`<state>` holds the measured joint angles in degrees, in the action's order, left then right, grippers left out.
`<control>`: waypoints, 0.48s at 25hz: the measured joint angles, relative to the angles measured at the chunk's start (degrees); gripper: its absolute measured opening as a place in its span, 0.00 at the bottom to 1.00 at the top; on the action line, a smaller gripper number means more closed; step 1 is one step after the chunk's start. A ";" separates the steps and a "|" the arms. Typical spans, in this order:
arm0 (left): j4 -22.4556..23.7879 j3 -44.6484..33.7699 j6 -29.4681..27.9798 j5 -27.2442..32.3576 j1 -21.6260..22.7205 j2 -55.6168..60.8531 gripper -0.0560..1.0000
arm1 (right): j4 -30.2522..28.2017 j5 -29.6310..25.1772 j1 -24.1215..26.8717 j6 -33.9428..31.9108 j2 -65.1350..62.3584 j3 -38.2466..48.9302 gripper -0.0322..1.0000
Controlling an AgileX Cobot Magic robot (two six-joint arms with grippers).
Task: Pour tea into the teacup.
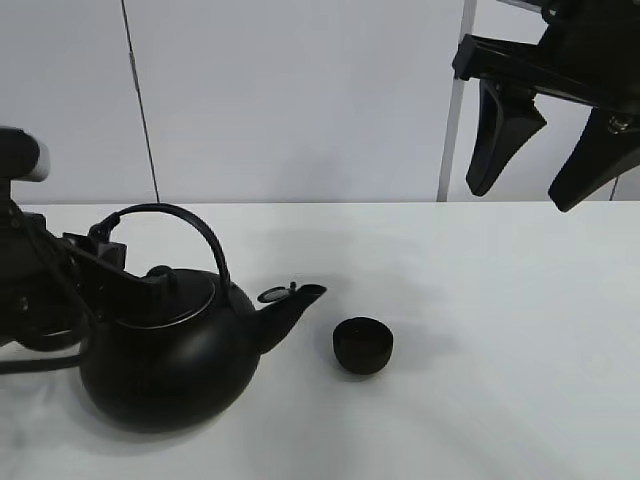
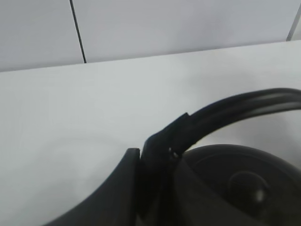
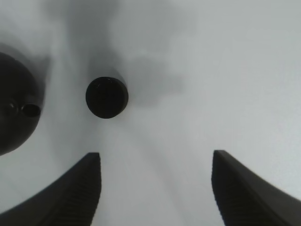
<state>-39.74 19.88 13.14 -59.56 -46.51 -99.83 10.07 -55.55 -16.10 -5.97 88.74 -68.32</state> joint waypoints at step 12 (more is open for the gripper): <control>1.19 0.00 -1.18 -0.43 0.00 -1.18 0.16 | 0.00 0.17 0.00 0.00 0.00 0.00 0.48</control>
<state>-38.56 19.88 11.96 -60.00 -46.51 -101.01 10.07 -55.38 -16.10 -5.97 88.74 -68.32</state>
